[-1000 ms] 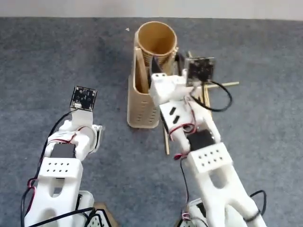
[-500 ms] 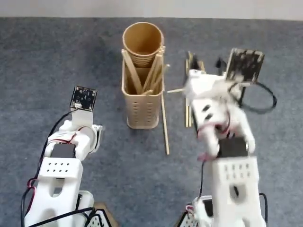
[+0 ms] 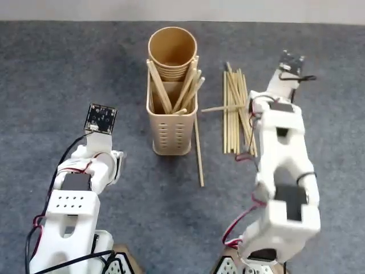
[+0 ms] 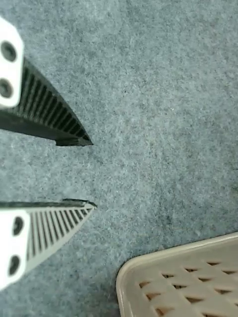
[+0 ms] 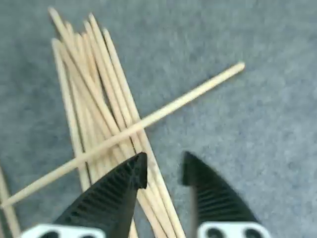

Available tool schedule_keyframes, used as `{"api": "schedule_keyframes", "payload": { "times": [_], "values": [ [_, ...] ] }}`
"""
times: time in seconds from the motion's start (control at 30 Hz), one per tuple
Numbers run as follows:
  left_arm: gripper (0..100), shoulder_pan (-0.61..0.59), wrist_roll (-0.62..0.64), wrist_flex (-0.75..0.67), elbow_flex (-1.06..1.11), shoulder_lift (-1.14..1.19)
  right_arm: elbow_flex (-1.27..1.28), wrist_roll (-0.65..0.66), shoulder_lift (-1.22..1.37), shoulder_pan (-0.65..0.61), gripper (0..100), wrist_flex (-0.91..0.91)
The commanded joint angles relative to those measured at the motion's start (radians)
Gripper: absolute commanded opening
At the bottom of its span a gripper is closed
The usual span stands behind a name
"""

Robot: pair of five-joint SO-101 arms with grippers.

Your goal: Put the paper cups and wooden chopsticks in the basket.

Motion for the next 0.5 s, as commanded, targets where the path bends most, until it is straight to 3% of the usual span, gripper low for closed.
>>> {"api": "schedule_keyframes", "payload": {
  "times": [0.0,0.1,0.47],
  "values": [
    [20,0.015,0.002,-0.015,-0.004,-0.018,-0.159,-0.106,0.045,-0.007,31.3,0.133],
    [20,0.015,0.002,-0.015,-0.004,-0.018,-0.228,-0.193,0.088,-0.030,41.0,0.197],
    [20,0.015,0.002,-0.015,-0.004,-0.018,-0.526,-0.334,0.340,-0.044,41.4,0.194]
  ]
}}
